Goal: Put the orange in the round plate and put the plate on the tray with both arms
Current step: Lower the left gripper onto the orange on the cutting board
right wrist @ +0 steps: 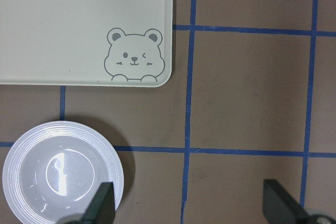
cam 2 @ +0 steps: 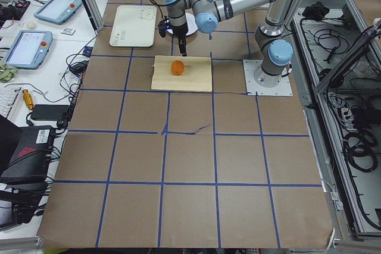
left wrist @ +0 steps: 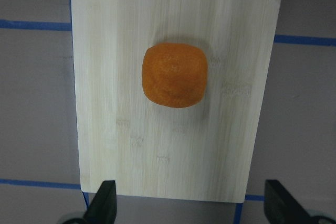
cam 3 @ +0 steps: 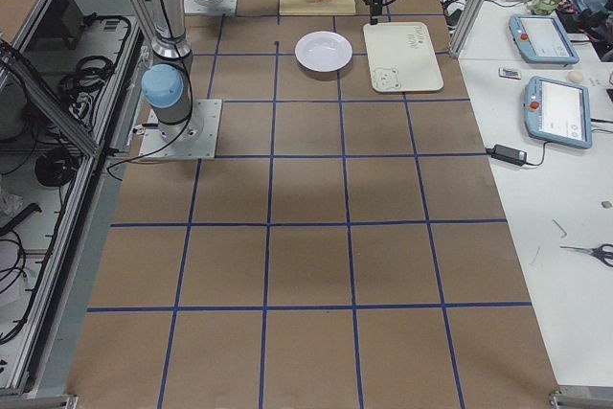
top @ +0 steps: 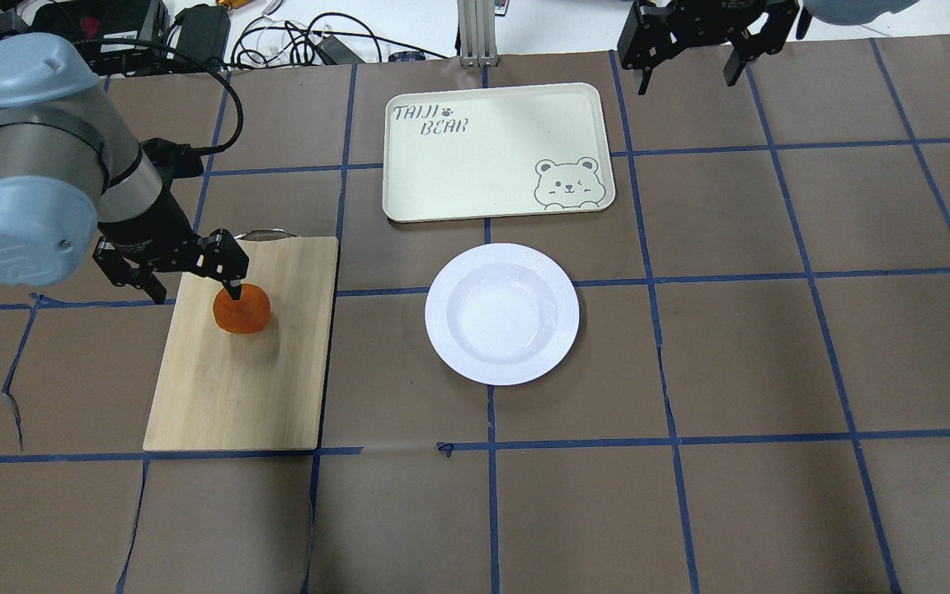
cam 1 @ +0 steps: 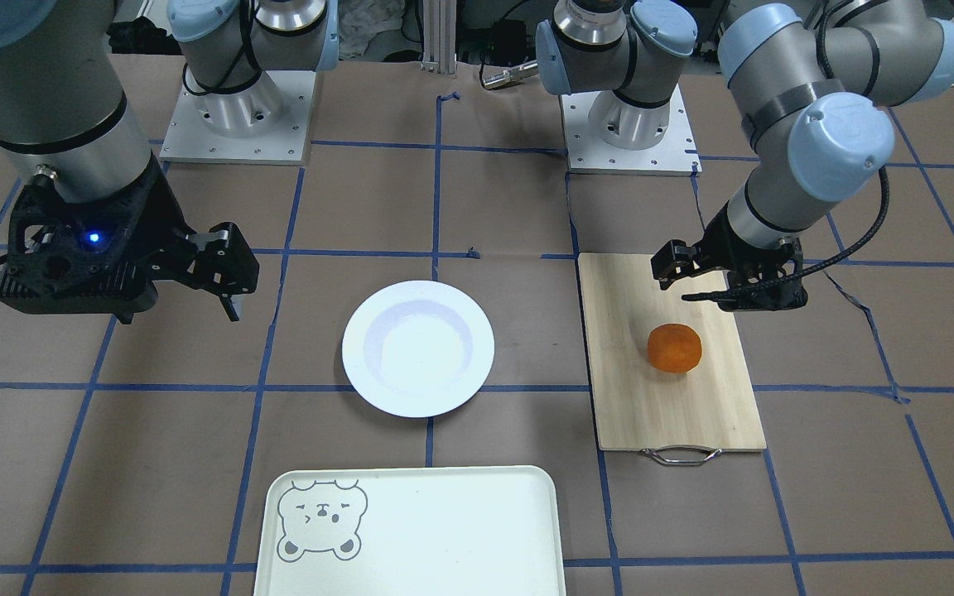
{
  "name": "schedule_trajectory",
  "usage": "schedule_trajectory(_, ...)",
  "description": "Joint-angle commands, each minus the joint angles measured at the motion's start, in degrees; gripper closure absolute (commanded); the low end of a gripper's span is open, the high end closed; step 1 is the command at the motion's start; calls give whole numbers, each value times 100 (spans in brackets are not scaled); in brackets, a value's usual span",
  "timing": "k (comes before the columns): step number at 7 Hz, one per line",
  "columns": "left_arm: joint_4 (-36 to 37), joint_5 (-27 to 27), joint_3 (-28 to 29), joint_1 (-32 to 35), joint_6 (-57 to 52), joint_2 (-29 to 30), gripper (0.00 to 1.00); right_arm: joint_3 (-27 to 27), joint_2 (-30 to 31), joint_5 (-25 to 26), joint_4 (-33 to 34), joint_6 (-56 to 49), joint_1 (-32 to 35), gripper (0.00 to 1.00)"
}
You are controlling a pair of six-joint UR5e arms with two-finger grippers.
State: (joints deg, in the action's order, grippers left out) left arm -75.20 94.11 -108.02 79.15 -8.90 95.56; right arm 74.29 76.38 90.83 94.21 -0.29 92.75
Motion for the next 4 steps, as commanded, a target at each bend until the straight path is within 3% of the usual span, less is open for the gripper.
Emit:
schedule_trajectory(1, 523, 238, -264, -5, -77, 417, 0, -2, 0, 5, -8, -6, 42, 0)
schedule_trajectory(4, 989, 213, -255, -5, -156, 796, 0, -2, 9, -3, -52, -6, 42, 0)
